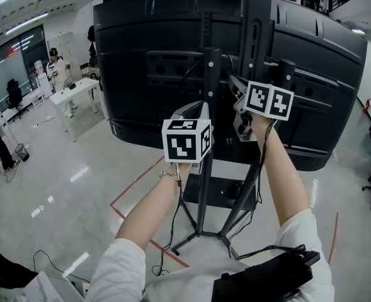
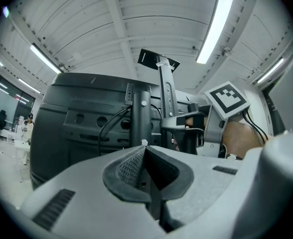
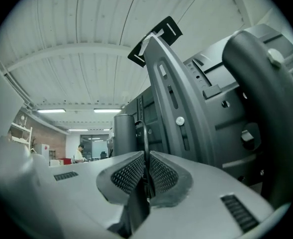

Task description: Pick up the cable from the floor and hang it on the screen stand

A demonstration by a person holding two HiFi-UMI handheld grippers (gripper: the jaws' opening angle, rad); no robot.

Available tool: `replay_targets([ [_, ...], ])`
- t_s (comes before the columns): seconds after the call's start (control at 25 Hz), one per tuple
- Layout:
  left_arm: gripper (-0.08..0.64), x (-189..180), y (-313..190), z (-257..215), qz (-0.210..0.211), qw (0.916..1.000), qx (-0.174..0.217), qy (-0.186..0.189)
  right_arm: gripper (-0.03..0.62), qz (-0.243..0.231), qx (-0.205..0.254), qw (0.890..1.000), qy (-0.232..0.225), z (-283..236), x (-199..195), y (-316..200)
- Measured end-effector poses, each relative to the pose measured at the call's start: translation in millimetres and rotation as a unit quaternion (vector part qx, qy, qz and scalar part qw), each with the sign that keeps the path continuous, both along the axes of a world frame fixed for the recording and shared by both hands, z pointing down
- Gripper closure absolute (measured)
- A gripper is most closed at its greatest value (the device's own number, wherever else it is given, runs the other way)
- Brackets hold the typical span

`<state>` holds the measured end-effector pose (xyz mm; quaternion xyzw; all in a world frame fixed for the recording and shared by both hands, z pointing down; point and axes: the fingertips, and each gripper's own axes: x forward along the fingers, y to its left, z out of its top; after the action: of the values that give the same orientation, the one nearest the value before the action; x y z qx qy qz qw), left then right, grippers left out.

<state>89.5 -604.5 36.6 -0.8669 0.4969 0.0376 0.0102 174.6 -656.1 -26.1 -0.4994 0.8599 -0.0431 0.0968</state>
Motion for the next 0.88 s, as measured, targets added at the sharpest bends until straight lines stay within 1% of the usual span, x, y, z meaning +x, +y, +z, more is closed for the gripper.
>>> replay_targets([
  [0.24,0.560,10.7,0.1,21.8,0.002,0.9999,-0.012,0.002,0.561,-0.010,0.005,1.000,-0.016,19.8,8.5,5.3],
  [0.32,0.560,12.4,0.0,29.9,0.001,0.9999,-0.014,0.001,0.561,-0.011,0.010,1.000,-0.009,26.7,7.8,8.9],
  [0.48,0.560,14.9,0.9,45.6,0.000,0.9998,-0.021,0.001,0.561,-0.006,0.019,1.000,0.022,44.0,4.9,16.2],
  [0.64,0.560,15.1,2.6,52.6,-0.004,0.9998,-0.021,0.003,0.561,-0.003,0.009,1.000,0.016,59.2,4.6,23.2],
  [0.76,0.560,11.7,6.0,57.3,-0.010,0.9998,-0.018,0.006,0.563,0.007,0.004,1.000,0.018,74.4,4.0,29.5],
  [0.88,0.560,9.3,13.1,65.5,-0.020,0.9998,-0.001,0.004,0.563,0.031,0.009,0.999,0.030,93.7,8.2,38.7],
])
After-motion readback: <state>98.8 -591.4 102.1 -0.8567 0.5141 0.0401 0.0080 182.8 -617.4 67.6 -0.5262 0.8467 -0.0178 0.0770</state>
